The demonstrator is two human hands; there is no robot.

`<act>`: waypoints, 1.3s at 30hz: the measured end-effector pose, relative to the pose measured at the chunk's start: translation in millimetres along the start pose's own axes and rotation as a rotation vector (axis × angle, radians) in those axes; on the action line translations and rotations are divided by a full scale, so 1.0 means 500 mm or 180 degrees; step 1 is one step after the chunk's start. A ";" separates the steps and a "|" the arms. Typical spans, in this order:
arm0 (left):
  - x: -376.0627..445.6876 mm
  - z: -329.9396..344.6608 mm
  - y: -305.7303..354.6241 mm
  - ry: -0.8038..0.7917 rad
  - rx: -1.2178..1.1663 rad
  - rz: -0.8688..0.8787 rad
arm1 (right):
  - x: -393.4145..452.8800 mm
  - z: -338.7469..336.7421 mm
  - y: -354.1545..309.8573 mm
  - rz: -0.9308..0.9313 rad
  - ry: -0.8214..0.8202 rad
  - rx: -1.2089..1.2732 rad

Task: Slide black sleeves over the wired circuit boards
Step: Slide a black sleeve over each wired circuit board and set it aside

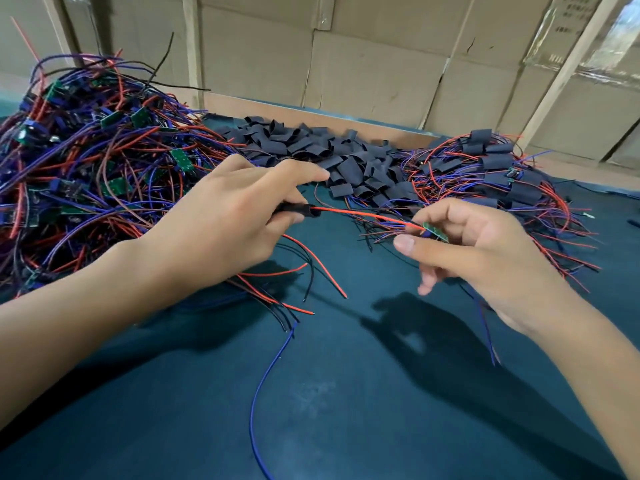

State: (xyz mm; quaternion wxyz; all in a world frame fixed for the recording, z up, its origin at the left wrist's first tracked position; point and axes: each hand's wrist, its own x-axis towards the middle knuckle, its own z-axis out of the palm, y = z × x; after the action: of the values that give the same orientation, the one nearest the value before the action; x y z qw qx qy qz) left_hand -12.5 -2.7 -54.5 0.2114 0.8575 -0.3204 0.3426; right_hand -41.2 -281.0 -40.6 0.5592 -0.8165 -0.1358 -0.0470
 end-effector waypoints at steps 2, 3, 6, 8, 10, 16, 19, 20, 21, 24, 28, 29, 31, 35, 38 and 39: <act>0.004 0.000 -0.002 0.0068 0.0099 0.0172 | 0.000 -0.004 -0.007 0.0016 -0.0129 0.0554; 0.005 0.000 -0.004 0.0075 0.0129 0.0216 | 0.002 -0.005 -0.008 0.0052 -0.0184 0.0790; 0.003 0.000 -0.008 0.0006 0.0192 0.0301 | 0.005 -0.008 -0.009 0.0176 -0.0273 0.1162; 0.002 0.002 -0.005 -0.0020 0.0198 0.0323 | 0.004 -0.005 -0.008 0.0178 -0.0248 0.1085; 0.003 0.006 0.000 0.0000 0.0238 0.0388 | 0.003 0.004 -0.006 0.0144 -0.0136 0.0870; -0.003 0.016 0.021 -0.0083 0.0083 0.0592 | -0.004 0.036 -0.003 -0.0024 0.0092 0.0568; -0.004 0.017 0.032 -0.0105 -0.0015 0.0619 | -0.008 0.046 -0.005 -0.0266 0.0131 0.0486; -0.004 0.017 0.034 -0.0081 -0.0017 0.0620 | -0.010 0.047 -0.004 -0.0318 0.0113 0.0538; -0.003 0.016 0.035 -0.0057 -0.0012 0.0629 | -0.010 0.048 -0.004 -0.0358 0.0081 0.0588; -0.002 0.013 0.038 -0.0009 0.0009 0.0680 | -0.012 0.047 -0.002 -0.0529 0.0094 0.0553; -0.003 0.014 0.037 0.0044 0.0034 0.0786 | -0.013 0.046 -0.002 -0.0630 0.0248 0.0415; -0.003 0.015 0.037 0.0048 0.0021 0.0811 | -0.013 0.047 -0.001 -0.0658 0.0283 0.0394; -0.005 0.016 0.036 0.0037 -0.0021 0.0846 | -0.013 0.046 0.003 -0.0833 0.0391 0.0227; -0.005 0.020 0.035 -0.0018 -0.0012 0.0879 | -0.018 0.049 0.013 -0.1488 0.0567 -0.0734; -0.005 0.022 0.035 -0.0047 -0.0030 0.0958 | -0.021 0.051 0.015 -0.1704 0.0742 -0.0924; -0.005 0.023 0.035 -0.0044 -0.0041 0.1004 | -0.021 0.052 0.013 -0.1765 0.0765 -0.0992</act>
State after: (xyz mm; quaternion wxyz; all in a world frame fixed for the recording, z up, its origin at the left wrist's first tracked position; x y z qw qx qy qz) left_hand -20.9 -21.0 -61.5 0.1582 0.7975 -0.4546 0.3636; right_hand -51.4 -261.1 -58.7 0.4056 -0.8128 -0.2768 -0.3134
